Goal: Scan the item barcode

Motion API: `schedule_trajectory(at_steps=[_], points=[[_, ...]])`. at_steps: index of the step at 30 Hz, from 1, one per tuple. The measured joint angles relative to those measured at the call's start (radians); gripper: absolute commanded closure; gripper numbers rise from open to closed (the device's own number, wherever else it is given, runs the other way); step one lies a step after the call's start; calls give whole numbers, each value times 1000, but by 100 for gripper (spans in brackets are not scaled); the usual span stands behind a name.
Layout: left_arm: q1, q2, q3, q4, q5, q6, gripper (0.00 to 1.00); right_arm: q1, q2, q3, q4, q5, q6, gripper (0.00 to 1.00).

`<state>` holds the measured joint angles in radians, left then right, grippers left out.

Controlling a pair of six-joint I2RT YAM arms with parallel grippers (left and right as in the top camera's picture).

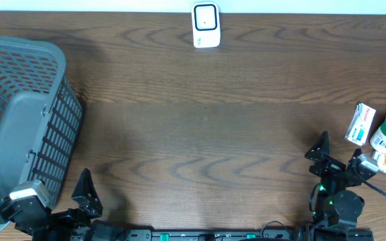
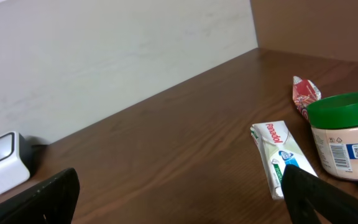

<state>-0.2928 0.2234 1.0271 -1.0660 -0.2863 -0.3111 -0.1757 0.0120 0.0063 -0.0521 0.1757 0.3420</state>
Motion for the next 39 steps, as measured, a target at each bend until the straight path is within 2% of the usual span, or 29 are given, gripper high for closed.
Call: schedule_trajectory(at_steps=[23, 32, 39], points=[[4, 0, 0, 0, 0, 0, 3, 0, 0, 0, 0, 0, -10, 1], [229, 0, 0, -14, 0, 0, 3, 0, 0, 0, 0, 0, -10, 1], [290, 0, 0, -80, 0, 0, 3, 0, 0, 0, 0, 0, -10, 1]])
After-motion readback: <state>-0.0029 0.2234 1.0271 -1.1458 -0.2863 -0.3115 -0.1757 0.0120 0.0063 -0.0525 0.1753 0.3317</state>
